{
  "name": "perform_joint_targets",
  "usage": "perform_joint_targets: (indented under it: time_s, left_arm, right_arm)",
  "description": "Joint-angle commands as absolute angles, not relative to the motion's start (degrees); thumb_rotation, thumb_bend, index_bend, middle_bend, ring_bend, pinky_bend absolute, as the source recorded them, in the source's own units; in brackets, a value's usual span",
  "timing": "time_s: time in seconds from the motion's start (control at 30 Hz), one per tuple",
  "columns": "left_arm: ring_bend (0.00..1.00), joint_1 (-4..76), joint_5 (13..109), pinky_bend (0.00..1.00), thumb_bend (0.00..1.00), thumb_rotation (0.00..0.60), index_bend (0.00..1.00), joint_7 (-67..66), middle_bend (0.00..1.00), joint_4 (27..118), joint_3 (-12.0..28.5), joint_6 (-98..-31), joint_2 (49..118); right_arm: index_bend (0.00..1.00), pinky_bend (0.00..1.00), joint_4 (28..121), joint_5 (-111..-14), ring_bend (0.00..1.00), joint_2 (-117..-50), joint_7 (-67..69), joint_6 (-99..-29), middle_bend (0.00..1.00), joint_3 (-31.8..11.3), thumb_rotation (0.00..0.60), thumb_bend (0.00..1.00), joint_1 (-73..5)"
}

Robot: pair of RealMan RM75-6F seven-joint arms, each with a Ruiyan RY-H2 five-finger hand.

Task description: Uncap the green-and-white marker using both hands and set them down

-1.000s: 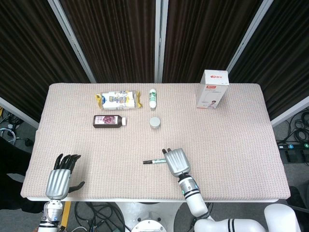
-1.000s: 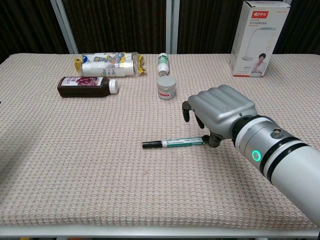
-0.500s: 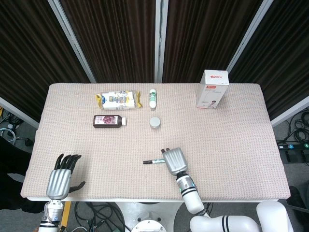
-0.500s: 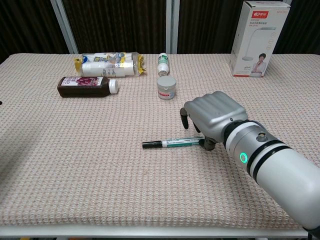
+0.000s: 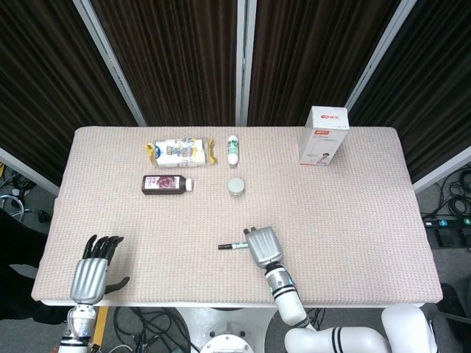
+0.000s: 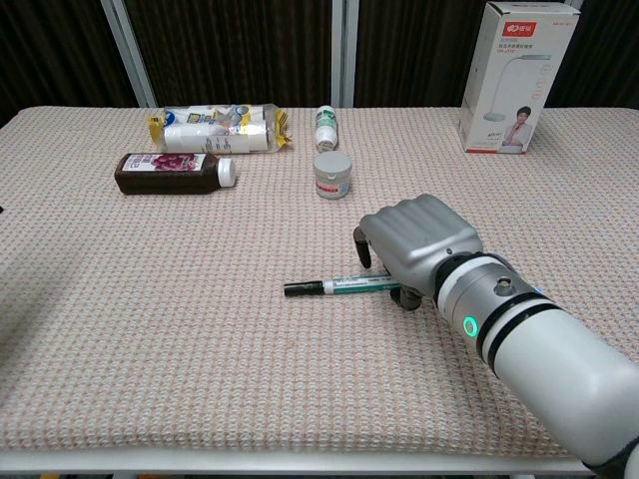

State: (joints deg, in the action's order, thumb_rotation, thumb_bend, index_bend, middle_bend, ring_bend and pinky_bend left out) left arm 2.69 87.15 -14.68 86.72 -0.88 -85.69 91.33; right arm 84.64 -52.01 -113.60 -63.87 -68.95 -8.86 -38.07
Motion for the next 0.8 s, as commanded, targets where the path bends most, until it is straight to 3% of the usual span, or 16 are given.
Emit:
perform_joint_targets:
  time_s: [0.03, 0.8]
  left_arm:
    - [0.12, 2.6, 87.2, 0.06, 0.00, 0.600, 0.16, -14.5, 0.15, 86.6, -0.9, -85.8, 91.3]
    - [0.12, 2.5, 86.7, 0.06, 0.00, 0.600, 0.16, -12.3, 0.15, 86.0, -0.6, -85.8, 91.3]
  right_arm:
    - [0.40, 0.87, 84.2, -51.8, 0.72, -113.9, -63.9, -69.0, 0.46, -8.8, 0.600, 0.22, -38.4]
    - [0.54, 0.87, 81.6, -51.8, 0.72, -115.2, -61.9, -70.0, 0.55, -8.4, 0.600, 0.25, -39.1]
